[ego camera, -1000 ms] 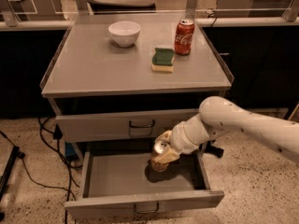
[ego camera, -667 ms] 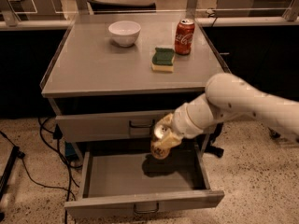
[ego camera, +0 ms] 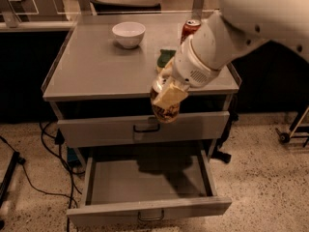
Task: Pick orange can from middle drawer and place on counter
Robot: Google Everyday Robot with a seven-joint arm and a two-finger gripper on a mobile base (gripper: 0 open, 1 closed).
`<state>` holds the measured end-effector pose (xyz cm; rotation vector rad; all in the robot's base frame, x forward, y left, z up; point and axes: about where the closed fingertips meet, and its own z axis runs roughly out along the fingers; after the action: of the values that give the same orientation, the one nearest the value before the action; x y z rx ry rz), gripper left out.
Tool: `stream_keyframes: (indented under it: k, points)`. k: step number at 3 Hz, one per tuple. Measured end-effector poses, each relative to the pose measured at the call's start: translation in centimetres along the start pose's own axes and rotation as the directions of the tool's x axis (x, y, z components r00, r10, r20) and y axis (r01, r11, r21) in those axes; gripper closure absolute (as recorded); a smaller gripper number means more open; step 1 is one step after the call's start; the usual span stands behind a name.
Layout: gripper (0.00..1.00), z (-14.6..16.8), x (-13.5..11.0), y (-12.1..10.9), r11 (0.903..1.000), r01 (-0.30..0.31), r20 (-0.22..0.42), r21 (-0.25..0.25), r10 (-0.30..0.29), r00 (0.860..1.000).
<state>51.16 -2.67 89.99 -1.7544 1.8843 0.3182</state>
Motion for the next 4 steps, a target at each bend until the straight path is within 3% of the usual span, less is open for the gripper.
stream_keyframes:
  k: [2,4]
  points:
    - [1.00,-1.5,-0.9,-1.0,0.9997,-0.022,0.017,0.010,0.022,1.000]
    - [1.00,-5.2,-3.1,-5.4,0.9955,-0.093,0.065,0.021,0.091,0.994]
